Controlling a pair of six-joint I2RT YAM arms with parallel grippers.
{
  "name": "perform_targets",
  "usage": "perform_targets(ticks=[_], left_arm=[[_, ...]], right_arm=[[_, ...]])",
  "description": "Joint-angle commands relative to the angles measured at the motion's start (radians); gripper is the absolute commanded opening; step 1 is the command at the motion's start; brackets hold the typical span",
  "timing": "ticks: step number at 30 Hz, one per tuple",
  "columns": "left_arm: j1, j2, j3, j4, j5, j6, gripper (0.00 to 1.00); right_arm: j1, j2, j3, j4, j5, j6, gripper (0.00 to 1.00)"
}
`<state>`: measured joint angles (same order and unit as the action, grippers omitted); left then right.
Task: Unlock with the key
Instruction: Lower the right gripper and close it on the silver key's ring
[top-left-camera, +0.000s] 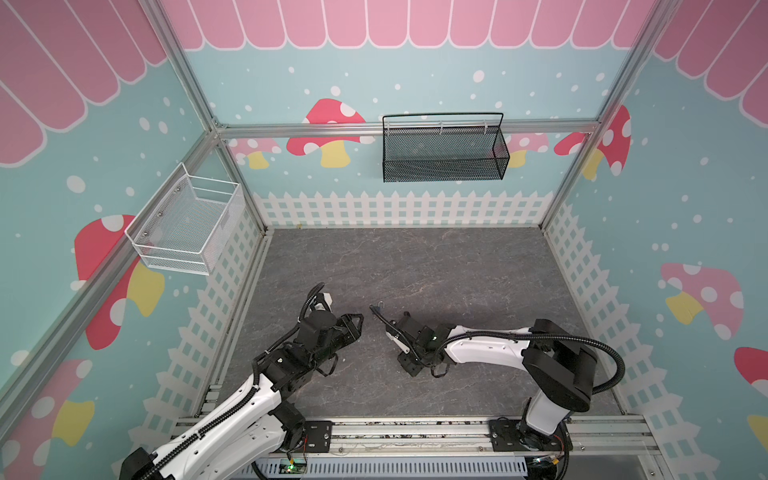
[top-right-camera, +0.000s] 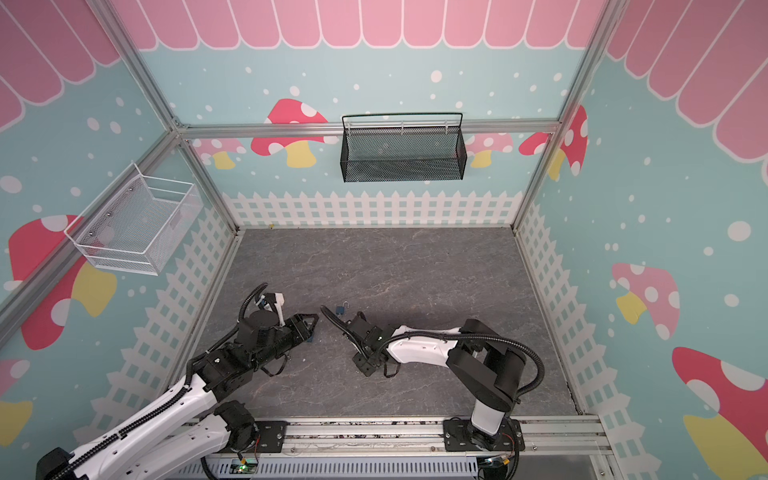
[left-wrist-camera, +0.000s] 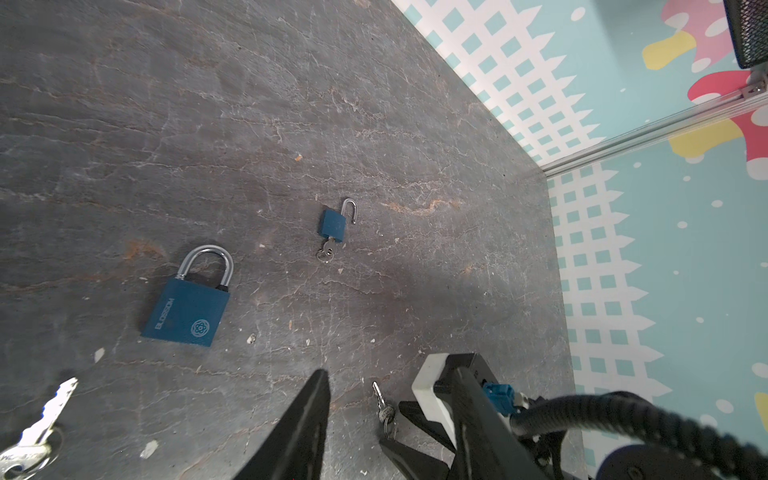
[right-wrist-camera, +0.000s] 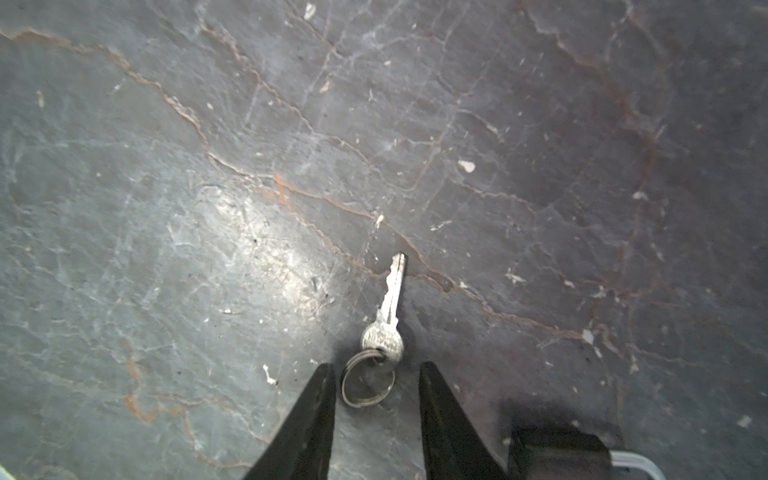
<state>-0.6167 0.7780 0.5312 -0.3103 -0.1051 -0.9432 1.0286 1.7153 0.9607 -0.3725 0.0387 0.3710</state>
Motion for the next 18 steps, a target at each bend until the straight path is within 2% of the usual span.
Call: perform_targets(ticks=[1, 11, 18], left_arm=[[0.006, -0.008, -0.014, -0.007, -0.019, -0.012, 0.48], [0.006, -0.001, -0.008, -0.001, -0.004, -0.017, 0.48], [0.006, 0.012, -0.001, 0.012, 0.036, -0.021, 0.48]], right_arm=[[0.008, 0.011, 0.013, -0.026, 0.024, -0.02, 0.33], [0.008, 0.045, 0.014, -0.017, -0.006, -0.045, 0.32], [0.008, 0.029, 0.003, -0.006, 0.003, -0.056, 0.24]])
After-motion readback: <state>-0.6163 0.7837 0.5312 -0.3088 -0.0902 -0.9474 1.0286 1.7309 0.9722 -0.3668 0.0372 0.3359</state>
